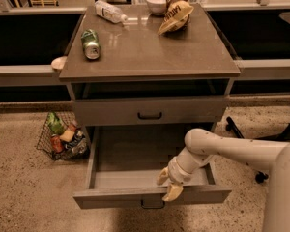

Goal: Open middle drawer

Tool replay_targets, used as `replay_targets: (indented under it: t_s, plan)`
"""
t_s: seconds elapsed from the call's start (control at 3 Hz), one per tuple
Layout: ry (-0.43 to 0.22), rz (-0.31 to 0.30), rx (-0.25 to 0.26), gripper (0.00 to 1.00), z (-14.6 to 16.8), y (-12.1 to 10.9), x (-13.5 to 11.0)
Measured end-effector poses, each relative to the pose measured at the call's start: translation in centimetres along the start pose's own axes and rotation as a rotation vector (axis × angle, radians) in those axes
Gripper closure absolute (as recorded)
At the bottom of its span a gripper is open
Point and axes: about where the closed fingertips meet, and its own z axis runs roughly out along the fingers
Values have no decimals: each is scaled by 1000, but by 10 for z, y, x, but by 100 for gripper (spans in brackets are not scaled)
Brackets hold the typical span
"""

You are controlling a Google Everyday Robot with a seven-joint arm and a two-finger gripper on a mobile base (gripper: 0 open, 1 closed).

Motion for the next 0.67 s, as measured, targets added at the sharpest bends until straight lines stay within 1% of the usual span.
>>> replay_targets:
  t_s: [0.33,0.67]
  plan:
    - [21,6,59,0,-28,20,-5]
    - [49,4,131,0,-63,40,-12]
